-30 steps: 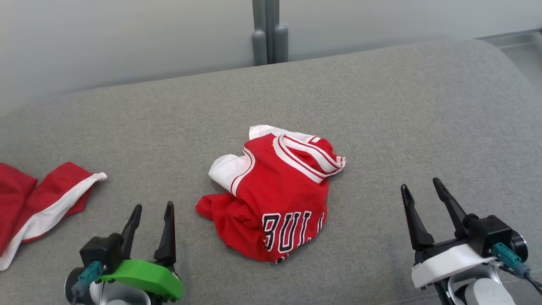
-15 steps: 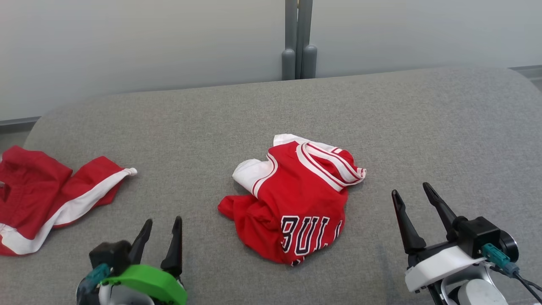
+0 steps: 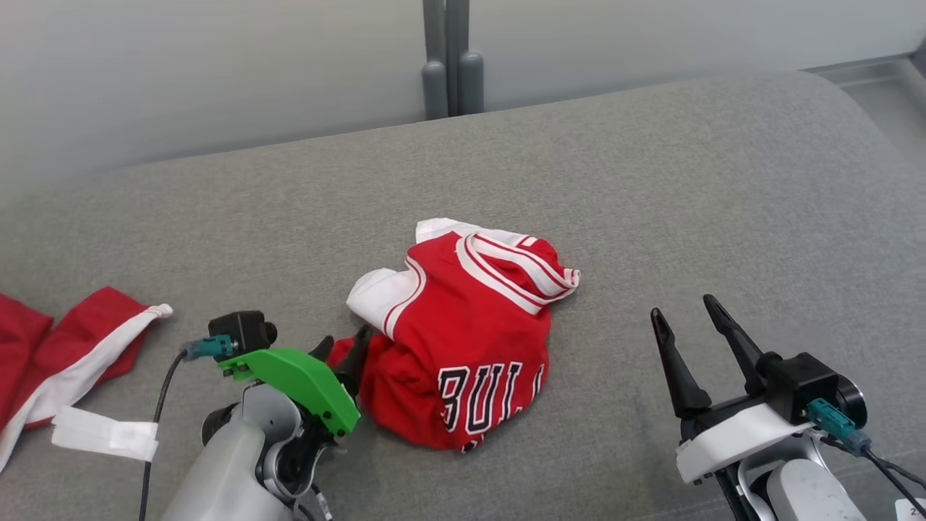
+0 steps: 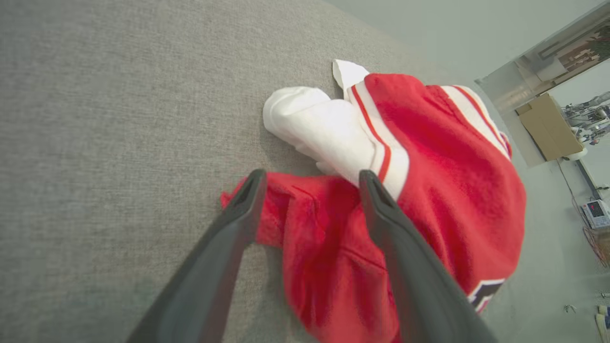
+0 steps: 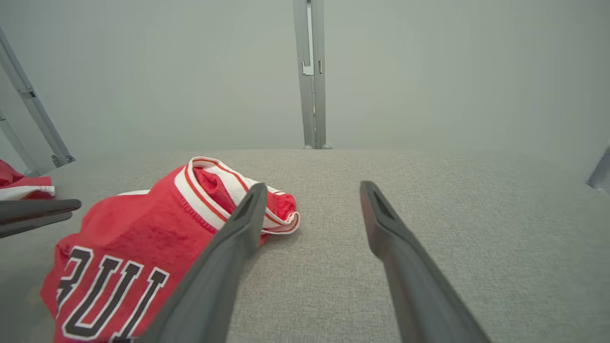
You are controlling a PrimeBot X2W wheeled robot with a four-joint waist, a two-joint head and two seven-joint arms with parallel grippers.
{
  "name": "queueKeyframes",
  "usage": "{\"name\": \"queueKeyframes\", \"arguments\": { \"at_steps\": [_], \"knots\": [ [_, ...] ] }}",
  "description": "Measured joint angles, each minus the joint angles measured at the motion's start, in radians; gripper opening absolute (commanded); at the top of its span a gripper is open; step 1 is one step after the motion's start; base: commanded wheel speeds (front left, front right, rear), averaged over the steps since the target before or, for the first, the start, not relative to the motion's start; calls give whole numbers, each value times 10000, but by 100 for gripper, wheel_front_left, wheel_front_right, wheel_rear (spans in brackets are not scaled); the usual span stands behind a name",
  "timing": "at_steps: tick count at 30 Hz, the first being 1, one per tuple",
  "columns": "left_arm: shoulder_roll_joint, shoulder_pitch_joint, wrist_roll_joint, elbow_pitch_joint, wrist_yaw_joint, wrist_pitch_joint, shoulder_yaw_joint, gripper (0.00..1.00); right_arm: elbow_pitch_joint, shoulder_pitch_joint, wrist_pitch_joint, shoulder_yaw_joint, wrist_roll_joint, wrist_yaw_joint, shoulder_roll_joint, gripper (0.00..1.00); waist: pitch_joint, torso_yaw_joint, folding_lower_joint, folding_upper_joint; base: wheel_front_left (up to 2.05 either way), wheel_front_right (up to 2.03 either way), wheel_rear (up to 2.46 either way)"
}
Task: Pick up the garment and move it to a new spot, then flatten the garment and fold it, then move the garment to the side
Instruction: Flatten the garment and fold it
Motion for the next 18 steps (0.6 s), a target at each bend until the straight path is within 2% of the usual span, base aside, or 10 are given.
{"name": "queueKeyframes", "arguments": {
  "at_steps": [5, 10, 11, 12, 13, 18],
  "knots": [
    [-221, -524, -788, 468, -144, 642, 236, 100, 0, 1, 0, -102, 0, 0, 46, 100, 189, -464, 0, 0, 0, 0, 0],
    [-263, -782, -976, 1049, -192, 1003, 244, 100, 48, -27, 0, -35, 4, 0, 196, 100, 373, -837, 0, 0, 0, 0, 0],
    [-268, -846, -1018, 1139, -226, 1030, 244, 91, 54, -45, 0, -19, 6, 0, 217, 100, 404, -899, 0, 0, 0, 0, 0],
    [-278, -904, -1062, 1193, -251, 1087, 207, 31, 61, -58, 0, -19, 8, 0, 234, 100, 435, -954, 0, 0, 0, 0, 0],
    [-297, -944, -1066, 1221, -316, 1104, 173, 0, 73, -58, 0, -25, 12, 0, 244, 100, 464, -998, 0, 0, 0, 0, 0],
    [-288, -1278, -1164, 993, -458, 840, 130, 0, 119, -57, 0, -69, 13, 0, 282, 100, 549, -1114, 0, 0, 0, 0, 0]
  ]
}}
